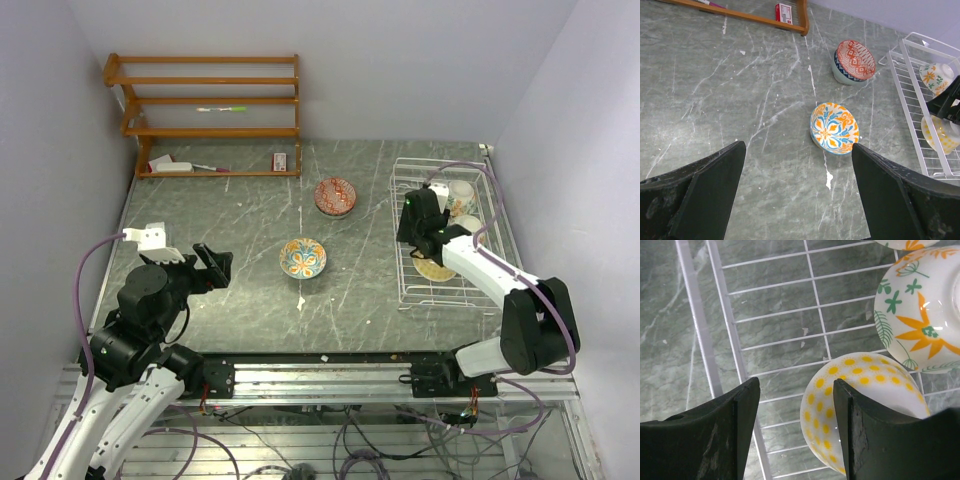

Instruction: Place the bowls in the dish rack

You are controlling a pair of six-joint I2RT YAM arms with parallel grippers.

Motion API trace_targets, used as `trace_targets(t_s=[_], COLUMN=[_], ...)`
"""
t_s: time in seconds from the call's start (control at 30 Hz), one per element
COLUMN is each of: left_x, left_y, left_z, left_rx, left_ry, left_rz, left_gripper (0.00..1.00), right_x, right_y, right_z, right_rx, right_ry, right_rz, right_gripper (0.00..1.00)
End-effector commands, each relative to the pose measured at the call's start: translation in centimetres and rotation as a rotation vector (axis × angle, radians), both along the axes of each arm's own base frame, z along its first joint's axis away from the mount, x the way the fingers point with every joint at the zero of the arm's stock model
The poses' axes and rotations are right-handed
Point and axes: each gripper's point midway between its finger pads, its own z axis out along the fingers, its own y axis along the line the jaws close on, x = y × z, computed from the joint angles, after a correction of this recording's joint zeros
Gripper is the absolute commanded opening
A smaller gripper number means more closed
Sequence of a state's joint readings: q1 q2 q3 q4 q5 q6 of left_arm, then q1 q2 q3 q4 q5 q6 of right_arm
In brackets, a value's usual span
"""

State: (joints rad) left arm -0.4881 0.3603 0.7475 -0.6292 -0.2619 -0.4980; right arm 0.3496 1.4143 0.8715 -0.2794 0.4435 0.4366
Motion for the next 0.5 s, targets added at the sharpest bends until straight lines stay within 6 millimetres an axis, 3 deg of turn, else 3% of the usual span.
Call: trace_targets(t_s=[0.0, 0.47], left_x=[0.0, 0.0], left_y=[0.0, -0.2], left_z=[1.1, 1.1], left_rx=[-0.008, -0.011], left_ry=[-0.024, -0.028], left_rz=[-0.002, -0.013], left_gripper=[0.98, 0.98], right_x=[-1.1, -5.6], right_y=[-1.1, -7.0], right_z=[-0.6, -0.6], right_rx=[-0.035, -0.085], right_ry=[0.017, 0.015], right_rz=[-0.04, -0.239], right_gripper=[0.61, 0.6])
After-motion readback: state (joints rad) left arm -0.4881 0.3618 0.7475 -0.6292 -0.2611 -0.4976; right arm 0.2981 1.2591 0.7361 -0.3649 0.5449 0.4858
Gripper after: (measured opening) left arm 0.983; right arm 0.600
